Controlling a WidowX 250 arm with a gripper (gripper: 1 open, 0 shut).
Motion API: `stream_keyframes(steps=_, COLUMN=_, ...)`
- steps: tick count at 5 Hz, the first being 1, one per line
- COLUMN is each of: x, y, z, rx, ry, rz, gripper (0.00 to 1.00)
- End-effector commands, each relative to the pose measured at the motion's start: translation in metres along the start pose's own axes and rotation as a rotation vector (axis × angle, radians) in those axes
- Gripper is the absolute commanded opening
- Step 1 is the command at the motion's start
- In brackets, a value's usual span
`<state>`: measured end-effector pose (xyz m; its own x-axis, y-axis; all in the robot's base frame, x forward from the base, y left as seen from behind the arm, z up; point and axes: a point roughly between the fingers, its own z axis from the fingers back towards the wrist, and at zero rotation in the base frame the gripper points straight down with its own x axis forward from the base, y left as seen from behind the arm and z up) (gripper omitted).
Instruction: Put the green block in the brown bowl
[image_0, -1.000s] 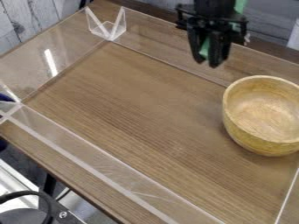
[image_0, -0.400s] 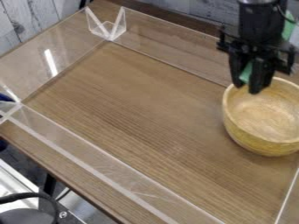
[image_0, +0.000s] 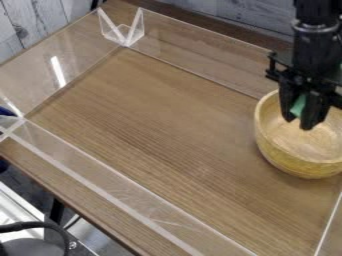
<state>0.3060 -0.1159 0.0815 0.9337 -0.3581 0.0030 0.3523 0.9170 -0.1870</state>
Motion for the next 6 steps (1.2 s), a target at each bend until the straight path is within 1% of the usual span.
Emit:
stream_keyframes(steps=1, x=0.013, y=-0.003, z=0.012, rx=0.012, ry=-0.061, rz=-0.022, gripper=0.0)
stream_keyframes(steps=2, x=0.015, y=-0.001, z=0.009, rx=0.014, ry=-0.057, rz=-0.02, gripper=0.0)
stream_keyframes(steps=6, x=0.023, y=0.007, z=0.004, rx=0.011, ry=-0.06, rz=-0.007, gripper=0.0)
